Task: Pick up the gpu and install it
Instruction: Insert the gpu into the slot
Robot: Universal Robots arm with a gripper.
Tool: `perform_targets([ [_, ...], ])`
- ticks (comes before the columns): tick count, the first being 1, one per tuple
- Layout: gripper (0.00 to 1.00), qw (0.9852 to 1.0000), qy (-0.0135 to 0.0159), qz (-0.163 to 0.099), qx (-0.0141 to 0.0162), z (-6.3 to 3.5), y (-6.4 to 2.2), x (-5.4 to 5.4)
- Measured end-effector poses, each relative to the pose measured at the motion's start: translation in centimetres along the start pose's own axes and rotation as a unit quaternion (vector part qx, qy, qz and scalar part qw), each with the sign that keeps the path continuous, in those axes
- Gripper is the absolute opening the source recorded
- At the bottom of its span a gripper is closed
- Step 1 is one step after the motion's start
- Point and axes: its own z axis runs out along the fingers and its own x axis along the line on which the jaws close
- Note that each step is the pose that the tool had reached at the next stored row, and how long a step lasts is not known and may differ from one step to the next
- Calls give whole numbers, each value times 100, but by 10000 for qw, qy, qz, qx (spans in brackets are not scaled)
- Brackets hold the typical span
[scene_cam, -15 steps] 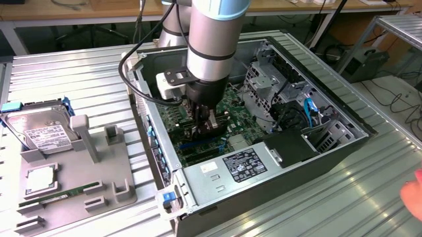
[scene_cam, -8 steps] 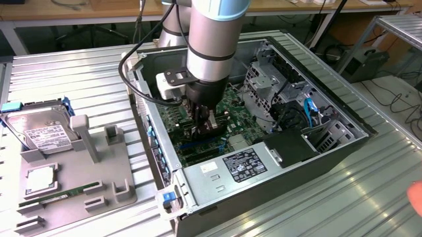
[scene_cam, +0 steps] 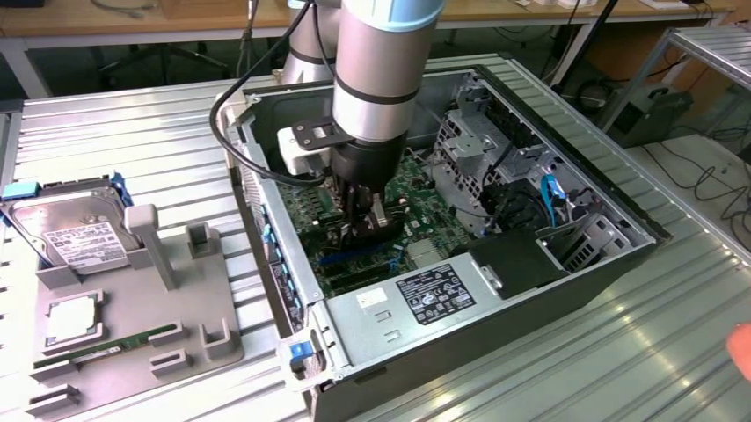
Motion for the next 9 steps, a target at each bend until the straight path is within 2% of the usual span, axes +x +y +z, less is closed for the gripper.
perform_targets([
  [9, 26, 10000, 2, -48, 1, 0, -1, 0],
])
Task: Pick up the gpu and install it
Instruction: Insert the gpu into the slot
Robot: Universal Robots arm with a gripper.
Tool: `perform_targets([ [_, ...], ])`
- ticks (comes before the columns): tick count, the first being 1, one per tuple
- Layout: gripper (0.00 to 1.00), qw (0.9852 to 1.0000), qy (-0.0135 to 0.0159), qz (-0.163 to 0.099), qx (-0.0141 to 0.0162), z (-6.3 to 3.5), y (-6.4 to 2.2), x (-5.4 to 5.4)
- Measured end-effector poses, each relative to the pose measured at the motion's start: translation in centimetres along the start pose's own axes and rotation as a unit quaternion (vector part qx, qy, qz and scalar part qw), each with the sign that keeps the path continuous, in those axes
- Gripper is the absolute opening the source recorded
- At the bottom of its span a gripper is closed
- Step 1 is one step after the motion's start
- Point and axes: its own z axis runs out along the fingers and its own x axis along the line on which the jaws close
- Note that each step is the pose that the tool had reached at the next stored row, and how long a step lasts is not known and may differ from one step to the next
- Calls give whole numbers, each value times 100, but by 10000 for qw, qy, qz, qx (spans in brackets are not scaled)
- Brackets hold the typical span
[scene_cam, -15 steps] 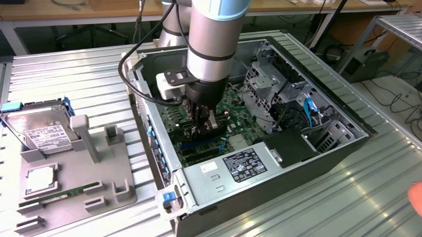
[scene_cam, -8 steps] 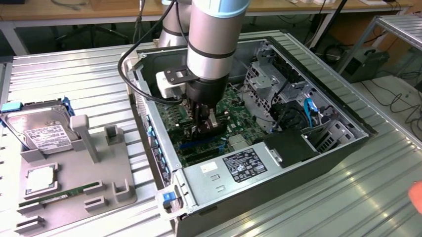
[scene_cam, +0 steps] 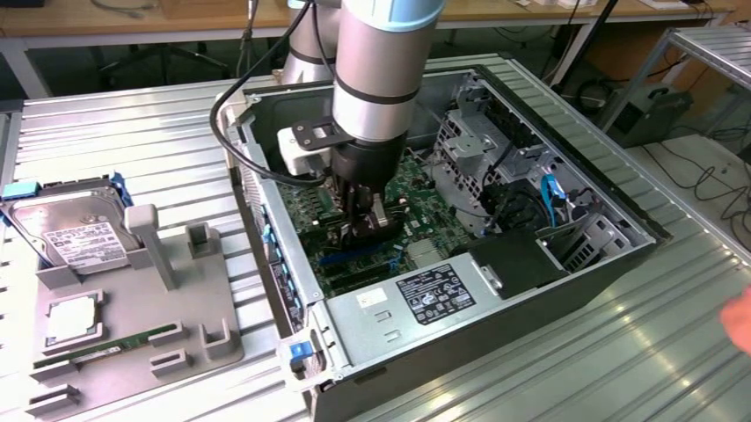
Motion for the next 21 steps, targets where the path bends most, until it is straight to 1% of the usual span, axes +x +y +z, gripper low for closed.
perform_targets([
  [4, 26, 10000, 1, -19, 0, 1, -2, -1],
  [21, 26, 10000, 2, -23, -1, 68, -2, -1],
])
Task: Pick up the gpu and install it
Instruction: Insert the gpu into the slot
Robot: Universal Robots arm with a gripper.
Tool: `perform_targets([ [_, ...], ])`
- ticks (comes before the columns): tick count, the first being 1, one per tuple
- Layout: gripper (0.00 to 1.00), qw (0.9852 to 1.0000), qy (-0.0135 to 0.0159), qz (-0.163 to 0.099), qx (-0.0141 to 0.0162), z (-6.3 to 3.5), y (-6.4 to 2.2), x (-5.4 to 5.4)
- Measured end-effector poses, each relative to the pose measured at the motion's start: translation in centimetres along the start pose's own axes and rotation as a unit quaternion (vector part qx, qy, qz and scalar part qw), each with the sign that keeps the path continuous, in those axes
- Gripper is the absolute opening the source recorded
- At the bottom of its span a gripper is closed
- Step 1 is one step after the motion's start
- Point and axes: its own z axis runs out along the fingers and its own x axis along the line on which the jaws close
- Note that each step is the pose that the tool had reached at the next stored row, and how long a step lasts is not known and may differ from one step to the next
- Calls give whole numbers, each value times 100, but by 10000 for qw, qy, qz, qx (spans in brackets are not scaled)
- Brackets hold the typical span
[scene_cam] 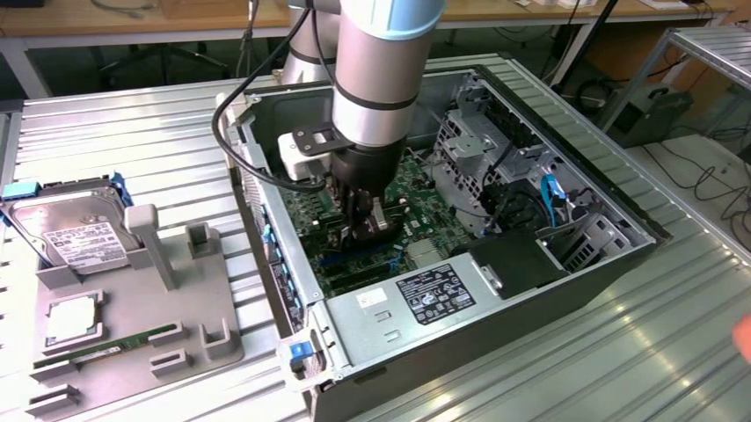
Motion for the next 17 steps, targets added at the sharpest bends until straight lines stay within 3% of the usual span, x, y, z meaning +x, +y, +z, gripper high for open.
perform_targets([
  [10, 27, 10000, -3, 0, 2, 10, 0, -1],
  [12, 40, 10000, -3, 0, 2, 10, 0, -1],
  [15, 40, 10000, 2, 0, 0, 5, 0, 0],
  [17, 40, 10000, 2, 0, 1, -55, 0, -5],
])
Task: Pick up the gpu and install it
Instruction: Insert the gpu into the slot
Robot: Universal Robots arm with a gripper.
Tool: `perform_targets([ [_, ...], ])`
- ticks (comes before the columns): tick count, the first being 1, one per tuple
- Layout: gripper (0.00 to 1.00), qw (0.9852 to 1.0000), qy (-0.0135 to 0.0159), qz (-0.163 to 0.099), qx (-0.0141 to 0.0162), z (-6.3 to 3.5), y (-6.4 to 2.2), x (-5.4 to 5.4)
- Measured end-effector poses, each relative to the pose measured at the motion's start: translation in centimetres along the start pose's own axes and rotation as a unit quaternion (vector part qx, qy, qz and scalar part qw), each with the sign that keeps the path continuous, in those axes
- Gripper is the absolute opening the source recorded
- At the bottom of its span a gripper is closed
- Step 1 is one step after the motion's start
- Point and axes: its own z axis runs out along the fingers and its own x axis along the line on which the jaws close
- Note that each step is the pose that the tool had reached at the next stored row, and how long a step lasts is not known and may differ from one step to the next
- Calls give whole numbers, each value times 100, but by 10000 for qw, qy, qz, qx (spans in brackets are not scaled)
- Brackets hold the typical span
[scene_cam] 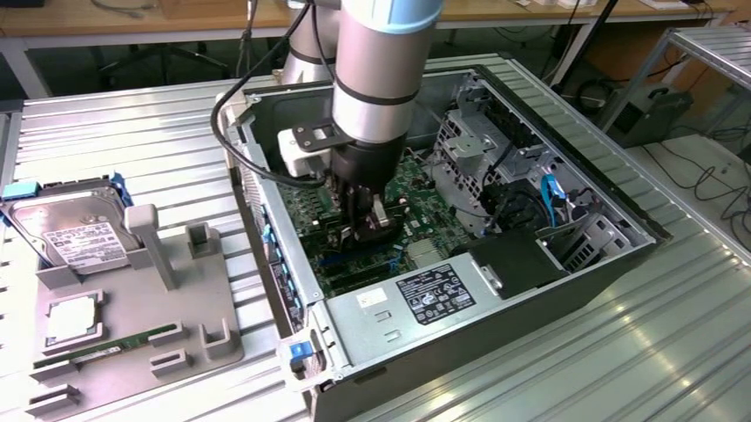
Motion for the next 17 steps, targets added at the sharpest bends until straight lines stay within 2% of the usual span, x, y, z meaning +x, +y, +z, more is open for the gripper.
perform_targets([
  [5, 40, 10000, 2, 0, 0, -204, -1, -38],
  [10, 38, 10000, 2, -1, -7, -213, -25, -71],
  [13, 19, 10000, 2, -2, -51, -213, -116, -73],
  [14, 13, 10000, 2, -3, -76, -213, -161, -73],
  [17, 11, 9999, 1, -9, -154, -212, -295, -72],
])
